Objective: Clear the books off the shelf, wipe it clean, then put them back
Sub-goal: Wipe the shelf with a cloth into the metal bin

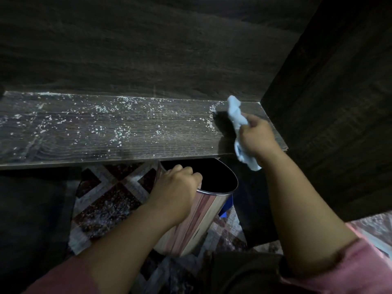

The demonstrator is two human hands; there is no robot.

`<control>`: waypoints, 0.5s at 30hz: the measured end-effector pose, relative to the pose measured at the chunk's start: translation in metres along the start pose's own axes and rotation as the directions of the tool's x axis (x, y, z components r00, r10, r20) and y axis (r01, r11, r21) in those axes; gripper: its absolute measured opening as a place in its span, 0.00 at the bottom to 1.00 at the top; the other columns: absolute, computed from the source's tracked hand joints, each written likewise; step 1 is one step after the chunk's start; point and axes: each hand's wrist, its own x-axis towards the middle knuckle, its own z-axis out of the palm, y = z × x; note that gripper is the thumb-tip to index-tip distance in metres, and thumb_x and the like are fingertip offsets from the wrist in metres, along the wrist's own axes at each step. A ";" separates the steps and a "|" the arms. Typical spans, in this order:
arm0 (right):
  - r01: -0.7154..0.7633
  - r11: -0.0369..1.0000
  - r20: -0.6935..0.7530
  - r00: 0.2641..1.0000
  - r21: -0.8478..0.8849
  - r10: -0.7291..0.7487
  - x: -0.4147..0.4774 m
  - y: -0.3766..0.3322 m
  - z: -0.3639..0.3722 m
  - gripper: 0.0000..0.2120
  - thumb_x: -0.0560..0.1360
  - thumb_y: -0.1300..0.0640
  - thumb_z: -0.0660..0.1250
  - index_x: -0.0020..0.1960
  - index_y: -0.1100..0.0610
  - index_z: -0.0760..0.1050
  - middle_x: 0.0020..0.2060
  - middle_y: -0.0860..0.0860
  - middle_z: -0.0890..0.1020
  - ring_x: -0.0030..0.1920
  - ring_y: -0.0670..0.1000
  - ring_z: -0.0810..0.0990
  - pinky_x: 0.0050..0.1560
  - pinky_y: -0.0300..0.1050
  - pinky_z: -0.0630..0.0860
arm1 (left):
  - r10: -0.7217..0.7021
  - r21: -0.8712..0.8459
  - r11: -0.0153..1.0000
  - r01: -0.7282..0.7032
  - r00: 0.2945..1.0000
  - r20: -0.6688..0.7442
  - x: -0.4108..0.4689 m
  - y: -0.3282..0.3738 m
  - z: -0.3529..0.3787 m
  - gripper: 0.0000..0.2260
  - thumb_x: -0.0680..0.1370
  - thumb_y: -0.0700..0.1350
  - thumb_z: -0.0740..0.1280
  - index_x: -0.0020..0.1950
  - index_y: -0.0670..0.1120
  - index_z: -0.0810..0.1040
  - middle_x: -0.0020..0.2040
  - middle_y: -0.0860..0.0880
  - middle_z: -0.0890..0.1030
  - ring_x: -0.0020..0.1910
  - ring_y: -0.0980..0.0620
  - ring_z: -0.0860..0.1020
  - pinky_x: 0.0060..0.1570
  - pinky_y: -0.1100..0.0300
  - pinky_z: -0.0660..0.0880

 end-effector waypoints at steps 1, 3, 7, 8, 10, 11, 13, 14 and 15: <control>0.000 0.995 -0.024 1.000 -0.102 -0.003 0.002 0.011 -0.001 0.23 0.74 0.55 0.55 0.68 0.47 0.73 0.53 0.58 0.82 0.58 0.56 0.79 0.62 0.49 0.75 | -0.001 0.001 1.000 0.001 1.000 0.005 -0.001 -0.001 0.000 0.13 0.75 0.36 0.63 0.55 0.52 0.74 0.50 0.54 0.73 0.53 0.54 0.69 0.44 0.63 0.60; -0.022 0.957 0.002 1.000 -0.288 0.024 -0.001 0.026 0.000 0.23 0.78 0.57 0.56 0.72 0.47 0.68 0.66 0.59 0.74 0.70 0.60 0.66 0.72 0.51 0.61 | -0.004 -0.009 1.000 0.004 1.000 0.020 -0.003 -0.003 0.000 0.13 0.74 0.36 0.64 0.54 0.51 0.74 0.49 0.54 0.73 0.53 0.53 0.69 0.45 0.62 0.62; -0.007 0.924 0.025 1.000 -0.382 0.017 -0.005 0.024 0.019 0.22 0.78 0.52 0.59 0.70 0.38 0.68 0.68 0.59 0.66 0.66 0.62 0.64 0.70 0.56 0.59 | 0.016 0.002 1.000 -0.016 0.999 0.037 -0.005 -0.007 -0.003 0.12 0.73 0.36 0.65 0.52 0.52 0.73 0.48 0.54 0.73 0.52 0.52 0.69 0.47 0.62 0.64; 0.063 0.911 0.045 0.998 -0.408 -0.048 -0.008 0.017 0.026 0.21 0.77 0.52 0.60 0.70 0.40 0.69 0.68 0.57 0.68 0.65 0.62 0.64 0.69 0.55 0.60 | 0.015 0.008 1.000 -0.016 0.999 0.042 -0.006 -0.007 -0.003 0.13 0.74 0.37 0.66 0.52 0.53 0.73 0.48 0.54 0.72 0.53 0.53 0.69 0.46 0.62 0.62; 0.219 0.858 0.119 0.976 -0.465 -0.185 -0.015 0.006 0.041 0.21 0.78 0.55 0.61 0.70 0.45 0.71 0.69 0.52 0.71 0.64 0.60 0.63 0.66 0.50 0.60 | 0.008 0.014 1.000 -0.008 0.999 0.050 -0.006 -0.008 -0.004 0.13 0.74 0.38 0.66 0.52 0.54 0.72 0.49 0.55 0.71 0.53 0.54 0.68 0.44 0.63 0.59; 0.285 0.836 0.160 0.958 -0.469 -0.237 -0.019 0.001 0.048 0.21 0.78 0.56 0.61 0.70 0.46 0.72 0.69 0.50 0.72 0.64 0.60 0.63 0.66 0.49 0.61 | 0.007 0.017 1.000 -0.008 0.999 0.051 -0.005 -0.008 -0.004 0.12 0.74 0.38 0.66 0.52 0.54 0.73 0.49 0.55 0.72 0.54 0.54 0.68 0.44 0.64 0.59; 0.360 0.827 0.217 0.932 -0.432 -0.292 -0.024 -0.004 0.053 0.20 0.78 0.57 0.60 0.69 0.46 0.72 0.67 0.51 0.74 0.64 0.60 0.64 0.67 0.48 0.62 | 0.014 0.021 1.000 -0.015 0.999 0.050 -0.005 -0.008 -0.004 0.12 0.74 0.38 0.66 0.53 0.53 0.73 0.49 0.54 0.72 0.54 0.53 0.69 0.47 0.62 0.62; 0.375 0.836 0.208 0.926 -0.400 -0.316 -0.021 -0.004 0.053 0.20 0.78 0.58 0.60 0.69 0.47 0.73 0.66 0.52 0.75 0.64 0.60 0.65 0.67 0.48 0.62 | 0.018 0.019 1.000 -0.019 0.999 0.049 -0.005 -0.008 -0.004 0.12 0.73 0.38 0.66 0.52 0.53 0.73 0.49 0.54 0.72 0.54 0.52 0.69 0.48 0.62 0.64; 0.382 0.844 0.165 0.924 -0.376 -0.345 -0.017 -0.004 0.051 0.20 0.78 0.58 0.60 0.68 0.48 0.73 0.66 0.53 0.76 0.63 0.61 0.67 0.66 0.48 0.62 | 0.022 0.017 1.000 -0.022 0.999 0.047 -0.004 -0.008 -0.004 0.12 0.73 0.38 0.67 0.52 0.53 0.73 0.49 0.54 0.72 0.53 0.52 0.69 0.49 0.62 0.65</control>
